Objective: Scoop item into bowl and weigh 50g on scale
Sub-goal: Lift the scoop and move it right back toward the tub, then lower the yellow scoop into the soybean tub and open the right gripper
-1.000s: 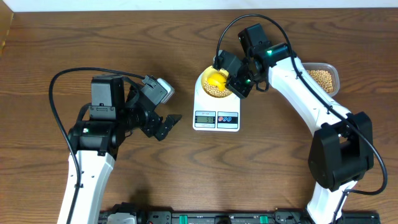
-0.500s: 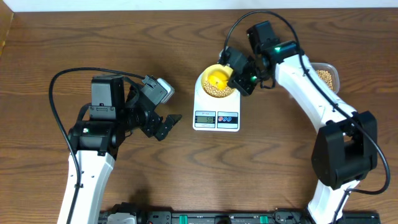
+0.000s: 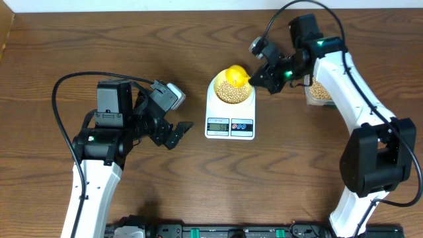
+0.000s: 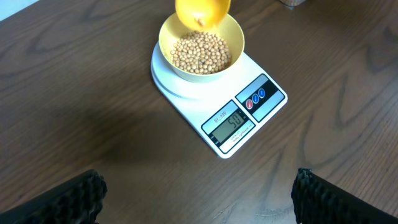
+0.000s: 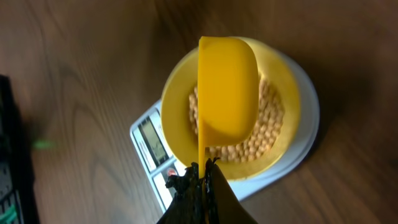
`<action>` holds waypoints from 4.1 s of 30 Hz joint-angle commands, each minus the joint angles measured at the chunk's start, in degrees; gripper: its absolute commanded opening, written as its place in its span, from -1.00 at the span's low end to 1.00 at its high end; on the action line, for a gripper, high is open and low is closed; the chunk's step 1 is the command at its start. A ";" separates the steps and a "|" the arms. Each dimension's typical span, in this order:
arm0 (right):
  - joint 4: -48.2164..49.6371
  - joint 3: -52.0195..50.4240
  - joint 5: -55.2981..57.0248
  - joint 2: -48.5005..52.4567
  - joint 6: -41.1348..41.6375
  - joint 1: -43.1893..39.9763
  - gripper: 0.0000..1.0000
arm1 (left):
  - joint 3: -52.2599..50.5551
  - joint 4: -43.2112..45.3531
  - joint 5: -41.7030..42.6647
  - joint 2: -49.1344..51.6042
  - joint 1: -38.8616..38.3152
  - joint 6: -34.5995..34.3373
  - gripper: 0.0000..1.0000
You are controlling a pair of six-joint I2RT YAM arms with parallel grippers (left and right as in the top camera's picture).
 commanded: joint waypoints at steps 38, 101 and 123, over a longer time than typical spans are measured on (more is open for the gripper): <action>-26.58 21.70 9.97 -0.07 -0.13 -25.20 -0.98 | 0.83 0.04 -0.31 0.17 0.02 0.37 0.95; -16.70 -0.15 19.23 -0.07 32.52 -33.53 0.06 | 0.83 0.02 -0.31 0.17 0.02 0.37 0.95; -21.75 0.83 34.53 -0.09 33.11 -33.51 0.99 | 0.83 0.04 -0.31 0.17 0.02 0.37 0.95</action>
